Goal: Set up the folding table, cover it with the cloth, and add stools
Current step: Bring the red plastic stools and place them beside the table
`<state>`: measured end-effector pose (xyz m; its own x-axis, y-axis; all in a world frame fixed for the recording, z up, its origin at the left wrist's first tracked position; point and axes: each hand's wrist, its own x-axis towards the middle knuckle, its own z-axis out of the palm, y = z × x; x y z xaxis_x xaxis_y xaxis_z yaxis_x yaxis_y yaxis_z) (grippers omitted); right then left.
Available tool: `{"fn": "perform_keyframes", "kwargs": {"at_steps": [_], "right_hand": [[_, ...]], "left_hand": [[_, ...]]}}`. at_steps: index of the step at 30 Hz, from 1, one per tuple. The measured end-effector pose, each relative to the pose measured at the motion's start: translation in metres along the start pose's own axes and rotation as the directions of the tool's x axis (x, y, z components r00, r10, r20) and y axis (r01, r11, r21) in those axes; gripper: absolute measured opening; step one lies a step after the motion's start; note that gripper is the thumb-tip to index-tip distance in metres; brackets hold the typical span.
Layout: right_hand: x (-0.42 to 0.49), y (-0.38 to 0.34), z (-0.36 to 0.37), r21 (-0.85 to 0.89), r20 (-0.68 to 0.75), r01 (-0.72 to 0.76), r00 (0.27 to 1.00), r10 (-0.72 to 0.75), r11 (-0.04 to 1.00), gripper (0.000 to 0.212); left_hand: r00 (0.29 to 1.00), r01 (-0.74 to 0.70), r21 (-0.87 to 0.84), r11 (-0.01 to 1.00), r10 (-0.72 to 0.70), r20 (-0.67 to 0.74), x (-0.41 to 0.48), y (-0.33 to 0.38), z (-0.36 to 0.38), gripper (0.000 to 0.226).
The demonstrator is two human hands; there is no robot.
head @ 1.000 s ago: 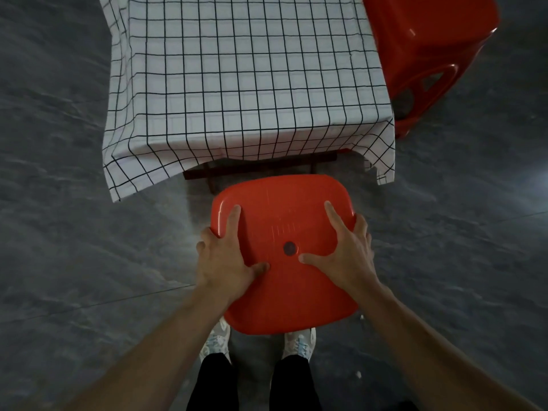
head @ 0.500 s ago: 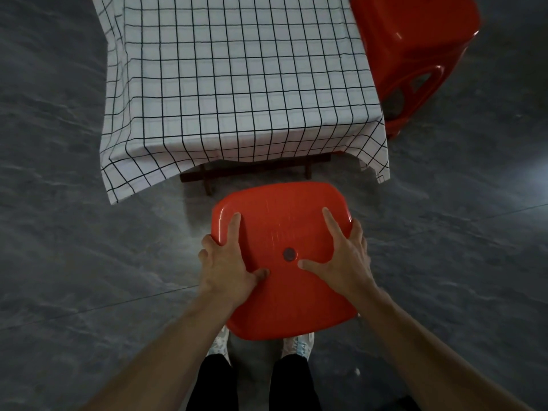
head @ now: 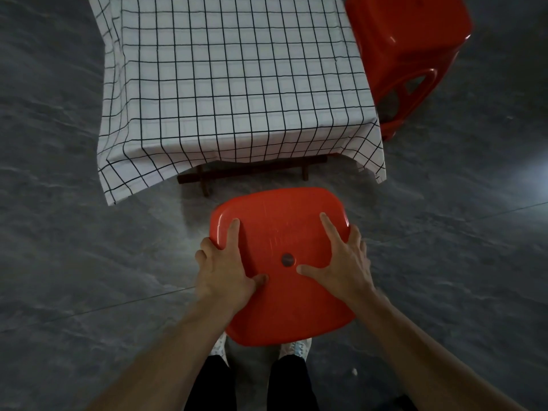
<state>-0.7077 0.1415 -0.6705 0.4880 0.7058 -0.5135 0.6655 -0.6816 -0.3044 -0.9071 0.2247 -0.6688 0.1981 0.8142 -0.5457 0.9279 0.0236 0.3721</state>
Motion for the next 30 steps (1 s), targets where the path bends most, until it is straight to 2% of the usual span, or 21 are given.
{"fn": "perform_keyframes", "kwargs": {"at_steps": [5, 10, 17, 21, 25, 30], "right_hand": [[-0.004, -0.006, -0.011, 0.000, 0.005, 0.008, 1.000, -0.008, 1.000, 0.120], [-0.022, -0.025, -0.045, 0.030, -0.083, 0.056, 0.995, -0.054, 0.998, 0.116], [-0.073, -0.055, -0.115, 0.016, -0.167, 0.073, 0.984, -0.069, 0.997, 0.096], [-0.118, -0.065, -0.153, 0.089, -0.216, 0.036, 0.976, -0.016, 0.995, 0.090], [-0.164, -0.085, -0.195, 0.164, -0.203, 0.013, 0.979, 0.021, 0.986, 0.082], [-0.211, -0.097, -0.254, 0.191, -0.305, 0.064, 0.952, -0.003, 0.980, 0.080]], "left_hand": [[0.999, -0.036, 0.019, 0.999, 0.036, -0.009, 0.000, 0.005, -0.011, 0.123], [0.990, -0.128, 0.096, 0.987, 0.133, -0.052, -0.003, 0.020, -0.048, 0.120], [0.948, -0.315, 0.193, 0.929, 0.319, 0.008, -0.024, 0.063, -0.127, 0.092], [0.916, -0.389, 0.181, 0.903, 0.400, -0.023, -0.055, 0.088, -0.165, 0.090], [0.906, -0.419, 0.168, 0.892, 0.424, 0.010, -0.101, 0.113, -0.199, 0.084], [0.864, -0.499, 0.175, 0.849, 0.503, 0.025, -0.151, 0.152, -0.238, 0.079]]}}
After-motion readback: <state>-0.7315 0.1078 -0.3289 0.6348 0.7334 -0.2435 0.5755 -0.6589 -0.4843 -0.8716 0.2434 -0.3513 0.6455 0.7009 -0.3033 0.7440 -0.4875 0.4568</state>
